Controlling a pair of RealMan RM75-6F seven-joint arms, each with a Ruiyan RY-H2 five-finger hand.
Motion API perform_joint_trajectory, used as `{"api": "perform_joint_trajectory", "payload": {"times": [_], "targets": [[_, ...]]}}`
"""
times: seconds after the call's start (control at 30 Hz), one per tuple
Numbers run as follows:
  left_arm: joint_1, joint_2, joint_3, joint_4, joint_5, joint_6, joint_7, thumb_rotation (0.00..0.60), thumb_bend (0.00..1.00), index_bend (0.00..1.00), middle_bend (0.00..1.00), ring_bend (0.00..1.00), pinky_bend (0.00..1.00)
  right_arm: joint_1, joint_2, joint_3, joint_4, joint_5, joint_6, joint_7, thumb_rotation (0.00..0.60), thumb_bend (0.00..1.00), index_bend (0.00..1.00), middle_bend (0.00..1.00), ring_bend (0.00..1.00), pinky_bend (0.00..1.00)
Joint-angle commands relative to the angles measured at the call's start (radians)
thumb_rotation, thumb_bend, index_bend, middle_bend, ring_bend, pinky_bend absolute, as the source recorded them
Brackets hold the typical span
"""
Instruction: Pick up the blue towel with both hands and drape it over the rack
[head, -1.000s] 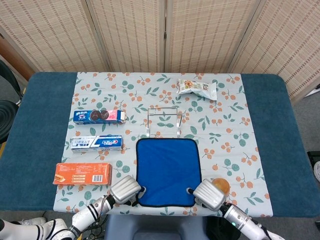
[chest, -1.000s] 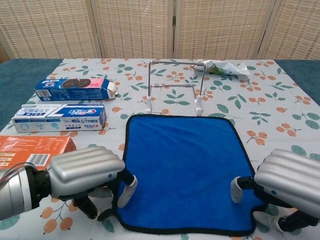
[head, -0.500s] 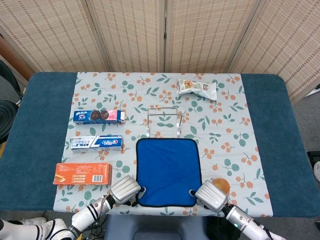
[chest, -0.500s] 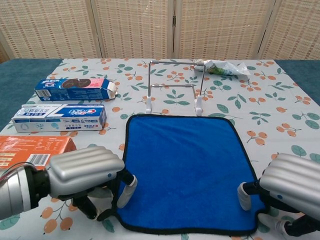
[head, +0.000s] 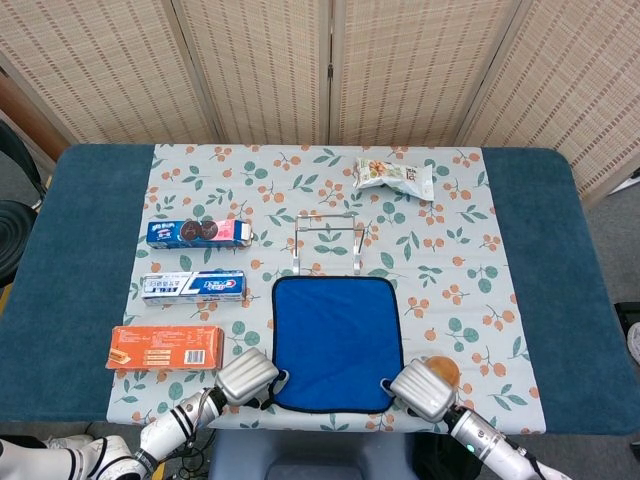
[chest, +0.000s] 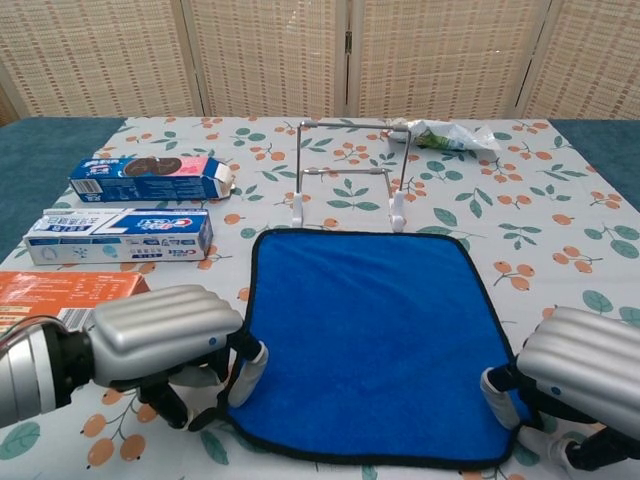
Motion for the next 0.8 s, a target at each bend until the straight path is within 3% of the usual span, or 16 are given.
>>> {"api": "perform_joint_trajectory", "payload": {"times": [0.03,0.33,0.8], "targets": [[0.0,0.005,-0.001,-0.004,0.001,0.003,-0.004,0.6,0.43,0.65,1.0,0.95,1.0,0.0,0.001,0.002,-0.002,-0.002,0.009,0.005,0.6,0.41,0.65,0.93,0.85,1.0],[-0.012,0.071,-0.042,-0.081,-0.004,0.031,-0.082,0.6,0.43,0.65,1.0,0.95,1.0,0.001,0.041,0.031,-0.065,-0.025,0.093,0.025,0.6,0.42,0.67,0.93,0.85,1.0],[-0.08,0.223,-0.222,-0.236,-0.104,0.04,-0.17,0.6,0.43,0.65,1.0,0.95,1.0,0.03,0.149,0.182,-0.199,0.003,0.216,0.027,0.6,0.43,0.67,0.93,0.85,1.0]]}}
